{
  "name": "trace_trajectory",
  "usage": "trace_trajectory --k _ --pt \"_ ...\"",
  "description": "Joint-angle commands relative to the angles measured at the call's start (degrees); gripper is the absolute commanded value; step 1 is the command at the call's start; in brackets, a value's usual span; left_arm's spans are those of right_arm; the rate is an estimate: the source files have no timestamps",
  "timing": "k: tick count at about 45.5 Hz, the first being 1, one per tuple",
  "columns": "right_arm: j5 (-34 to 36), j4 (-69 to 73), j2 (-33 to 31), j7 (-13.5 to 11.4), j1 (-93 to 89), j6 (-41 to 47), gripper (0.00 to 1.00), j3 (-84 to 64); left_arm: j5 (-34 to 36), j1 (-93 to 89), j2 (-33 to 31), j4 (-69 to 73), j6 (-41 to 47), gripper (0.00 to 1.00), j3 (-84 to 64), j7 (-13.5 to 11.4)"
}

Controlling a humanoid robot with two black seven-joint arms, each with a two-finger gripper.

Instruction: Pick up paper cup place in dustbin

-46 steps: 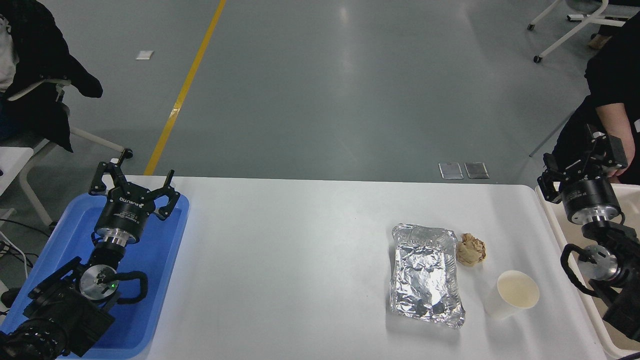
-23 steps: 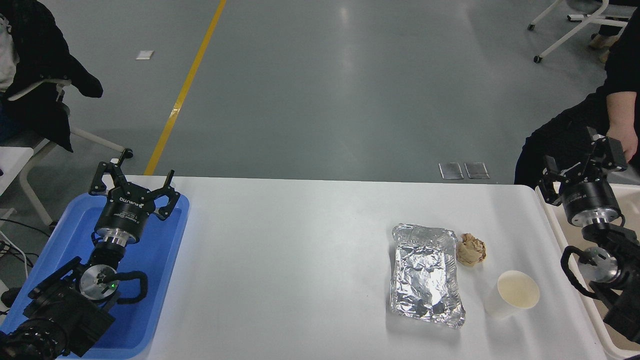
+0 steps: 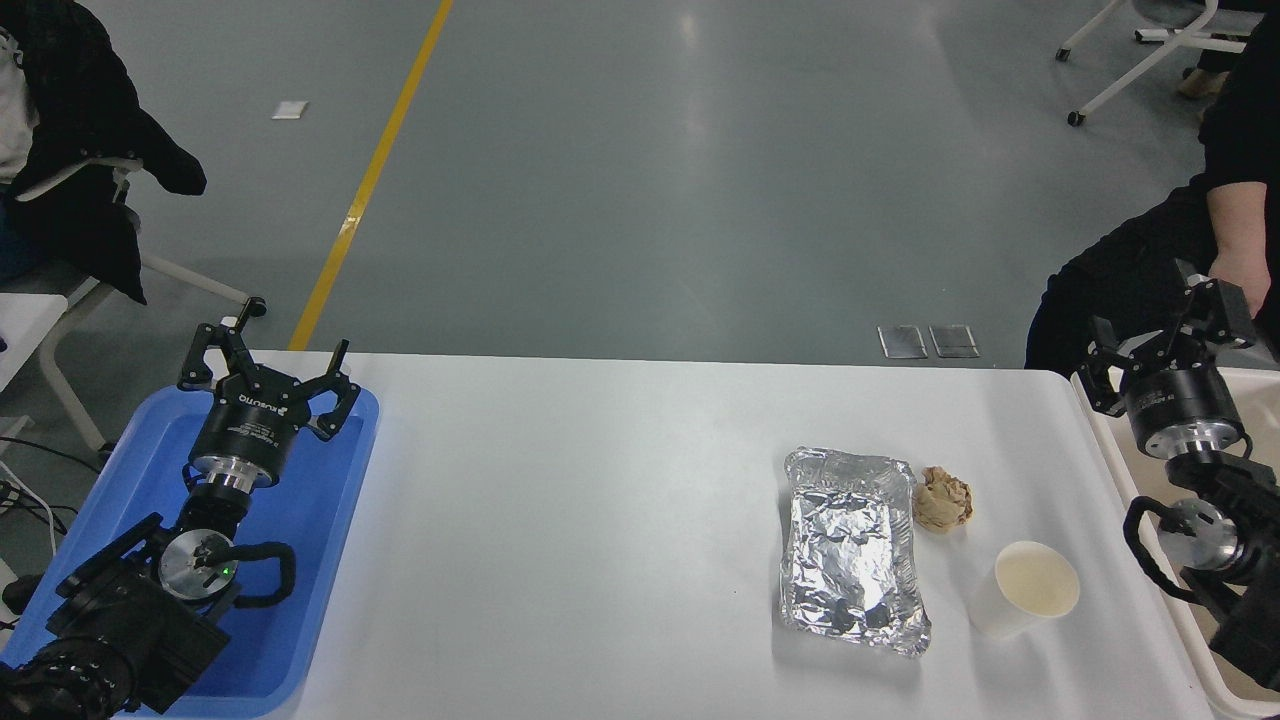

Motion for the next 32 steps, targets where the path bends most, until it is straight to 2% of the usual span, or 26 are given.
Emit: trace_trajectory --k 1,32 --pt "-0.11 0.07 -1.12 -0.19 -0.18 0.16 1.0 -0.25 -0.02 -0.01 0.0 0.0 0.0 1.0 0.0 0.02" --pt "-0.2 0.34 -2.44 -0.27 0.08 0.34 1.0 -2.18 -0.02 -0.01 0.0 0.0 0.0 1.0 0.0 0.02"
